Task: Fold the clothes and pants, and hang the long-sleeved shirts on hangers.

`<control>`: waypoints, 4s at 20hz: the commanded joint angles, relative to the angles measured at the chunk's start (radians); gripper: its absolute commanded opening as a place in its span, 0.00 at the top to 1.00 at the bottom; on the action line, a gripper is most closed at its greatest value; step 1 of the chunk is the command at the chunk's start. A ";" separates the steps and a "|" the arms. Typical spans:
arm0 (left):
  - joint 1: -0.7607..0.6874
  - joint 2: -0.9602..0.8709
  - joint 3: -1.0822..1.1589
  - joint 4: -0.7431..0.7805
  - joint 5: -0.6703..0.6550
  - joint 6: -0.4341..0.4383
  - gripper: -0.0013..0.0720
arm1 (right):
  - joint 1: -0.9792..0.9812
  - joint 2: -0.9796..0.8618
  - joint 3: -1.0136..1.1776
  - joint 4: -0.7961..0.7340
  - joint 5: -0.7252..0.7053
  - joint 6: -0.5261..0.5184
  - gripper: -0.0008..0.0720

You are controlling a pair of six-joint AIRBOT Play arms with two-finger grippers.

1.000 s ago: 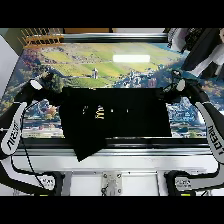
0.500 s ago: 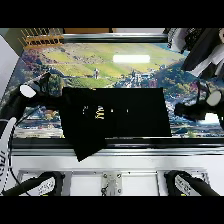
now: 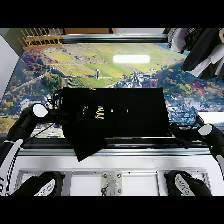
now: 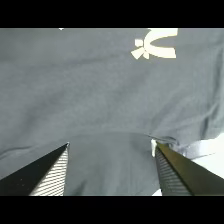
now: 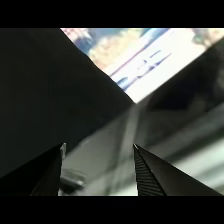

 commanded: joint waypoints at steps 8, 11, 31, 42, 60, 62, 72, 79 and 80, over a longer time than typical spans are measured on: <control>-0.021 0.013 -0.016 0.003 0.011 -0.008 0.23 | 0.102 -0.075 -0.040 0.074 -0.255 0.018 0.55; 0.081 0.014 -0.016 0.012 -0.041 -0.040 0.23 | 0.102 -0.063 -0.039 0.074 -0.246 -0.010 0.97; 0.055 0.071 -0.373 0.000 0.055 -0.199 0.23 | 0.102 -0.035 -0.039 0.087 -0.243 -0.009 0.97; 0.176 0.282 -0.240 0.066 -0.229 -0.130 0.97 | 0.099 -0.035 0.148 -0.100 0.213 -0.127 0.98; 0.127 -0.223 0.362 0.091 -0.331 -0.021 0.97 | 0.139 -0.385 0.692 -0.219 0.444 -0.159 0.98; 0.145 -0.330 0.462 0.088 -0.330 -0.022 0.97 | 0.146 -0.468 0.770 -0.219 0.427 -0.144 0.98; 0.131 -0.670 0.830 0.079 -0.330 -0.026 0.38 | 0.183 -0.646 0.905 -0.088 0.141 -0.142 0.55; 0.119 -0.602 0.965 0.080 -0.350 -0.068 0.26 | 0.055 -0.559 0.897 0.148 0.172 -0.524 0.16; 0.100 -0.571 0.927 0.080 -0.339 -0.067 0.66 | 0.010 -0.546 0.869 0.144 0.217 -0.569 0.16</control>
